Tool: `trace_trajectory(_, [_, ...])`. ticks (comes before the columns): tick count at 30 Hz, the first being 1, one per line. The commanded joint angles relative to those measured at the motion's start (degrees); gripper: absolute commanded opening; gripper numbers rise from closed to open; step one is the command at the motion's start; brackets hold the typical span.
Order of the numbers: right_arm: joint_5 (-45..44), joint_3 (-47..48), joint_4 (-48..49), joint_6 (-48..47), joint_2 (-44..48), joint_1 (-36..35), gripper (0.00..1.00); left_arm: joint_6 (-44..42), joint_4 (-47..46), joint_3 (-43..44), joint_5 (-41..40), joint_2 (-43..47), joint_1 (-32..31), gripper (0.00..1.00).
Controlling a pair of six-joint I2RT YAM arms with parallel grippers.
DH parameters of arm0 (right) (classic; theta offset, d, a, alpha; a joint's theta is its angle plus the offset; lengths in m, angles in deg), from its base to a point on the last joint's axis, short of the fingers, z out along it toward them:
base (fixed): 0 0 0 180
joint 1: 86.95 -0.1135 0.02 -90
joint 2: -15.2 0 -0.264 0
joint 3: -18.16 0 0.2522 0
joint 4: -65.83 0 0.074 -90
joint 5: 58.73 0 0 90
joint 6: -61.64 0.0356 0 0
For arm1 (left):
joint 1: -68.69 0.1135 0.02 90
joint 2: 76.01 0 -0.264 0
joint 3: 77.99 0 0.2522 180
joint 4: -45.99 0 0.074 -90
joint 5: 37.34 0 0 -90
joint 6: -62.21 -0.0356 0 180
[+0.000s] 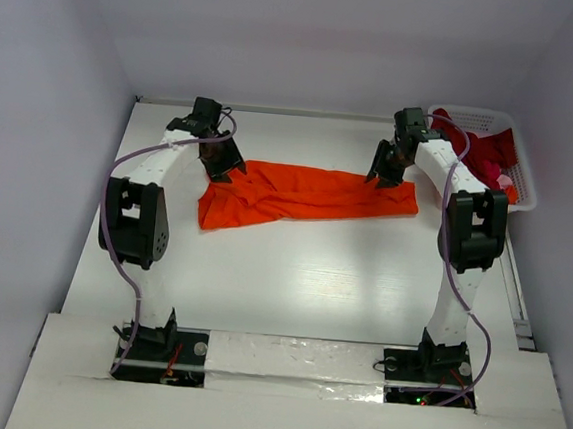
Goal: Fold and stack the t-shirts
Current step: Fold the other side of the tshirt into a rectangle
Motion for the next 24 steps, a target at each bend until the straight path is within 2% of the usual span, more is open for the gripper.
trace_trajectory(1, [0.26, 2.04, -0.06, 0.54, 0.24, -0.41, 0.43, -0.13, 2.02, 2.43, 1.46, 2.79, -2.18, 0.43])
trace_trajectory(7, [-0.44, 1.95, -0.32, 0.19, 0.76, -0.41, 0.44, 1.01, 0.53, -0.11, 0.94, 2.52, -5.26, 0.43])
trace_trajectory(17, [-0.35, 2.39, -0.59, 0.28, 1.20, -0.41, 0.44, 0.31, -1.06, -6.18, -3.45, 2.35, -5.27, 0.43])
trace_trajectory(24, [-0.70, 1.95, -0.50, 0.19, 1.47, -0.41, 0.43, 0.92, -2.73, -8.73, -3.10, 2.26, -5.27, 0.42])
